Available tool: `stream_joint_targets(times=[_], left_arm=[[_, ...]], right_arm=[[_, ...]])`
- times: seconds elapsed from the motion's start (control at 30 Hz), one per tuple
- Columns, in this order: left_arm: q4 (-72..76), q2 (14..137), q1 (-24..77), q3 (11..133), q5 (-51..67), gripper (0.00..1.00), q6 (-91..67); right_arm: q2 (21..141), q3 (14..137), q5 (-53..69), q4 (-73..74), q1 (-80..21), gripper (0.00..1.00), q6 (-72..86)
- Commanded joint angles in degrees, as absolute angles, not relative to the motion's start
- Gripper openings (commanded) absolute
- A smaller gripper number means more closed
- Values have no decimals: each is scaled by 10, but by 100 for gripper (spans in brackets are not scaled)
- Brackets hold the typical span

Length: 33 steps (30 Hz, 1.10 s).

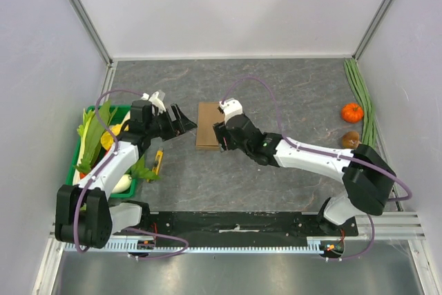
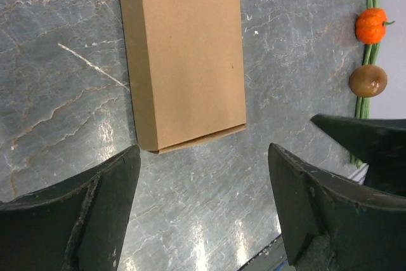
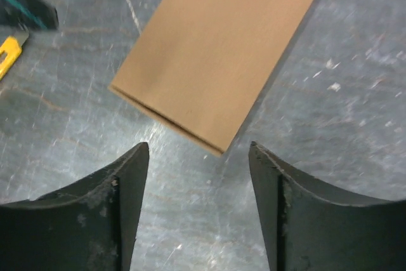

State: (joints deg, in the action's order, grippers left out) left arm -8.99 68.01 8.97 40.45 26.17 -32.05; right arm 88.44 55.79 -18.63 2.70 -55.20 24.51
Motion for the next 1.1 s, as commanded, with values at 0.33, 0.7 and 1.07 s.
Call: stream_joint_targets(times=[0.33,0.7,1.07], left_arm=[[116,740,89,378,286,87,-326],[169,895,95,395,310,79,-398],[146,988,109,459,314,74,-410]], right_arm=[[1053,707,-166,42,-461,84,186],[1079,710,-113,44,-415,54,221],[1096,656,-2,18,-358,33,283]])
